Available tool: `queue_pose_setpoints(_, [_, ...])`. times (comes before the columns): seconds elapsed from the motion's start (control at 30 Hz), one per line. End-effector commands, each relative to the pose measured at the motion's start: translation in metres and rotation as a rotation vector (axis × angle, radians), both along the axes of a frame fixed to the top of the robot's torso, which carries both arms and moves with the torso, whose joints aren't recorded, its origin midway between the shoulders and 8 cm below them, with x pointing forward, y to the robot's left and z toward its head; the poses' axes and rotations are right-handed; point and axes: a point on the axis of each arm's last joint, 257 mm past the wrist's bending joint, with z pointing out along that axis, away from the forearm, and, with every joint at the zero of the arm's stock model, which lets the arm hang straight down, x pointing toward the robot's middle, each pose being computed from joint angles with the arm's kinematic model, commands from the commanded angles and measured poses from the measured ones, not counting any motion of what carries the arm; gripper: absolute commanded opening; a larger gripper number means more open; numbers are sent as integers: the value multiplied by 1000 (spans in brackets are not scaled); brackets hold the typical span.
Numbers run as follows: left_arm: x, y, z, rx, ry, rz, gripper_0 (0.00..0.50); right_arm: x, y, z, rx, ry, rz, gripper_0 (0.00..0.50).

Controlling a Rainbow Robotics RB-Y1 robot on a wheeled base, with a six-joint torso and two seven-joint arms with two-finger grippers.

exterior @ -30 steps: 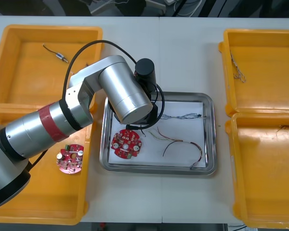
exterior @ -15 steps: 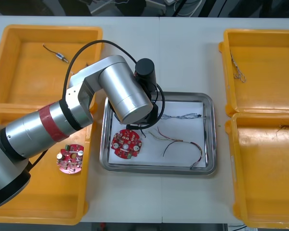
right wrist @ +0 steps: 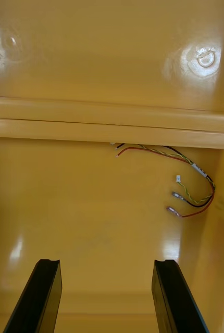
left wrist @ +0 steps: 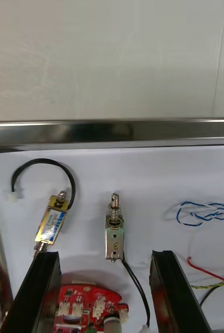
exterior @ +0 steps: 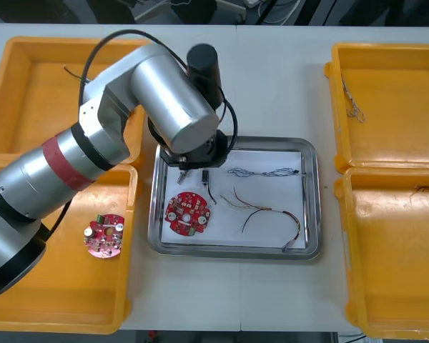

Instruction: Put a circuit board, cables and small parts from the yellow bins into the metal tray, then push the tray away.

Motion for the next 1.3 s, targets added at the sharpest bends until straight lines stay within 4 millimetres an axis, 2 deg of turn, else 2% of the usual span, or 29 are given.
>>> queue_pose_setpoints(0.03, [14,26,56,-45,-51,64,500,-4,0,6,34,-33,-42,500])
queue_pose_setpoints(0.27, [17,73,77,-24,-46,84,500,-4,3,5,39,-32,-39,500])
queue_pose_setpoints(0.57, [7,134,94,39,23,68,500,-4,5,6,41,-35,-32,500])
queue_pose_setpoints(0.87, [-9,178,102,80,73,57,500,-3,8,15,17,-52,-6,500])
queue_pose_setpoints(1.03, [-15,201,99,87,62,34,500,-6,26,20,1,-37,77,500])
queue_pose_setpoints(1.2, [-28,221,91,91,50,35,500,-12,57,27,-25,-23,213,500])
queue_pose_setpoints(1.3, [-38,238,87,101,37,59,500,-15,87,32,-43,-22,330,500])
